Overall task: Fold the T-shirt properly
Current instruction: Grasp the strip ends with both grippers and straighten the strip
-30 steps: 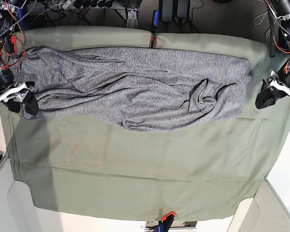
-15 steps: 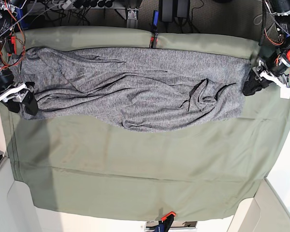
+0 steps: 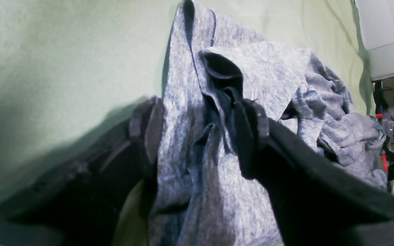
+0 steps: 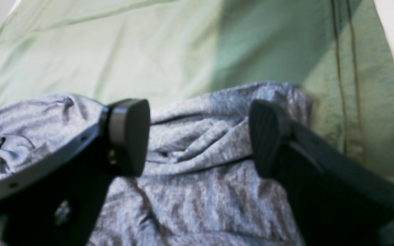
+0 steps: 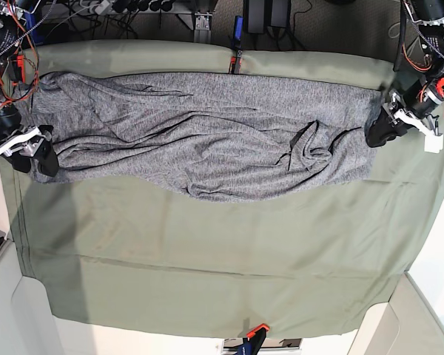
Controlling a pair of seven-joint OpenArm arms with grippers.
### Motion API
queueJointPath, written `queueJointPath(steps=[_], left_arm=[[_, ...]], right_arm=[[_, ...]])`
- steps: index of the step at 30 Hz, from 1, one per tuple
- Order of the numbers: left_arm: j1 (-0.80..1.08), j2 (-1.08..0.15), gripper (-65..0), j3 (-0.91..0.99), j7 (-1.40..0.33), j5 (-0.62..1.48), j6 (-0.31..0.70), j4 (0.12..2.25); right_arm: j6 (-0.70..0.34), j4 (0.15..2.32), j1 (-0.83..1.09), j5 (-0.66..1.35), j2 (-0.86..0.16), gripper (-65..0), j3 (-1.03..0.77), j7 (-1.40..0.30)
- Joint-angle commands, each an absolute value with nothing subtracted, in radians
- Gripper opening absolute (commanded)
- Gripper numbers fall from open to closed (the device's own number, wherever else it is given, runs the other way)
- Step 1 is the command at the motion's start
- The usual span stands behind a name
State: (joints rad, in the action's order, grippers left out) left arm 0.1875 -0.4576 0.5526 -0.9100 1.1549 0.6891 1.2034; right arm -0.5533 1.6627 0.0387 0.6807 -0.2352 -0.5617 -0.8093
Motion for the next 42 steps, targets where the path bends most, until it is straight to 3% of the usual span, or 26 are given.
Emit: queueJointPath(steps=[1, 5, 23, 25, 27, 28, 36, 42], left_arm=[[0.183, -0.477, -28.8, 0.549, -0.945, 1.198, 0.698, 1.214], [0.183, -0.477, -28.8, 0.547, -1.0, 1.319, 0.698, 1.214], [0.088, -0.471, -29.7, 0.364, -0.991, 1.236, 0.698, 1.214], [0.086, -0.463, -39.9, 0.357, -0.987, 1.229, 0.698, 1.214], [0.087, -0.448, -58.8, 0.352, -0.974, 1.213, 0.698, 1.214], [0.086, -0.438, -65.0, 0.352, -0.961, 1.192, 0.698, 1.214], [0.086, -0.442, -65.0, 0.356, -0.658, 0.903, 0.698, 1.23], [0.08, -0.501, -65.0, 0.356, -0.624, 0.791, 0.698, 1.232]], right_arm=[[-0.557, 1.681, 0.026, 0.704, -0.249, -20.5, -0.566, -0.79], [-0.557, 1.681, 0.026, 0.704, -0.249, -20.5, -0.566, -0.79], [-0.557, 1.681, 0.025, 0.707, -0.246, -20.5, -0.566, -0.789], [-0.557, 1.681, 0.025, 0.708, -0.246, -20.5, -0.566, -0.789], [-0.557, 1.681, 0.025, 0.707, -0.246, -20.5, -0.566, -0.789], [-0.557, 1.681, 0.025, 0.708, -0.246, -20.5, -0.566, -0.788], [-0.557, 1.681, 0.025, 0.703, -0.247, -20.5, -0.566, -0.786], [-0.557, 1.681, 0.025, 0.704, -0.247, -20.5, -0.566, -0.785]])
